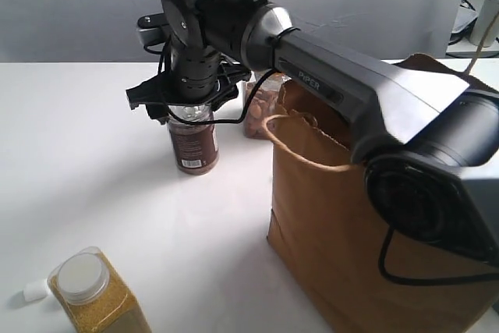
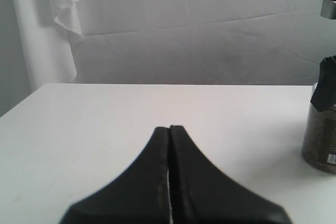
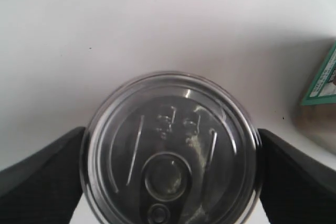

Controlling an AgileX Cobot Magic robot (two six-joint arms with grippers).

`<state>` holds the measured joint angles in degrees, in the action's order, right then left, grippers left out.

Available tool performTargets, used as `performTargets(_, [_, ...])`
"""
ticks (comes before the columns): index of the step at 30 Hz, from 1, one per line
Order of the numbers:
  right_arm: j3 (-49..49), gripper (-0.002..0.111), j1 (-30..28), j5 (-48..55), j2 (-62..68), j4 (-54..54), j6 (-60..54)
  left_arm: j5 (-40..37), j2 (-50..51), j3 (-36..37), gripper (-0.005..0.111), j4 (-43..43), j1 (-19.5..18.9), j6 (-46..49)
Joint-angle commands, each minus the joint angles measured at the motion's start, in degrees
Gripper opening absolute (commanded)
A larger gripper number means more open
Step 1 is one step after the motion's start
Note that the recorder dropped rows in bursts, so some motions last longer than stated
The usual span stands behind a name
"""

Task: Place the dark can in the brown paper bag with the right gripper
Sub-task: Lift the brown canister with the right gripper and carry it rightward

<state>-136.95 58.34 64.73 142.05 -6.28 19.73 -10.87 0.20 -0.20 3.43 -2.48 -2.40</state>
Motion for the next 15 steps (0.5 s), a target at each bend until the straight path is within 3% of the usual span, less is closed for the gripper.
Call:
performTargets(1, [-0.49,0.000,1.07,-1.25,-3.40,-1.24,0.27,0.12,-0.20,0.20,0.000,0.15,0.35,-0.20])
performTargets(15, [-0.49,0.000,5.88,2.73,-19.73,-9.79,-0.17,0.12,-0.20,0.20,0.000,0.15,0.35,-0.20])
